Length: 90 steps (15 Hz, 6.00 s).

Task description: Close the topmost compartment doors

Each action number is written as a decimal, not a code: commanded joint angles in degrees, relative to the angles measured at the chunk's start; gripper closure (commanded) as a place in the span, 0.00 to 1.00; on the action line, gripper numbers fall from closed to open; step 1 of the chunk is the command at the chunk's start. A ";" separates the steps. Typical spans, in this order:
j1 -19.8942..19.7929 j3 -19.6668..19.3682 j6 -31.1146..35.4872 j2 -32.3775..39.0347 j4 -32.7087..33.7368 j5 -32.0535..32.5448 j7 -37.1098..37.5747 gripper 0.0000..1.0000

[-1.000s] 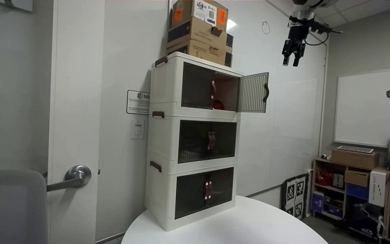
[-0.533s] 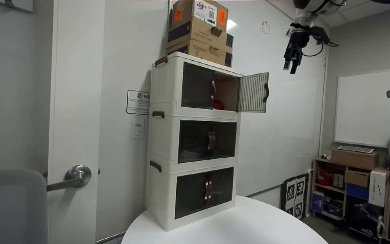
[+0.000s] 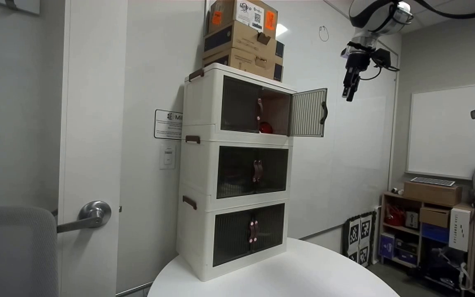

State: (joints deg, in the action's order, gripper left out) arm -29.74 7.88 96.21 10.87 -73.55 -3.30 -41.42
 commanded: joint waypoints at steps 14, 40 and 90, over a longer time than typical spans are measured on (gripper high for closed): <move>3.09 5.50 16.90 -1.96 -9.82 1.81 -15.85 0.00; 23.27 -7.03 52.99 13.27 -1.61 6.75 5.20 0.00; 30.66 -12.61 75.83 18.10 -3.01 10.18 39.78 0.00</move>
State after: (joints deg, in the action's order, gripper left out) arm -1.48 -1.25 165.86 26.88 -76.46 4.35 -5.74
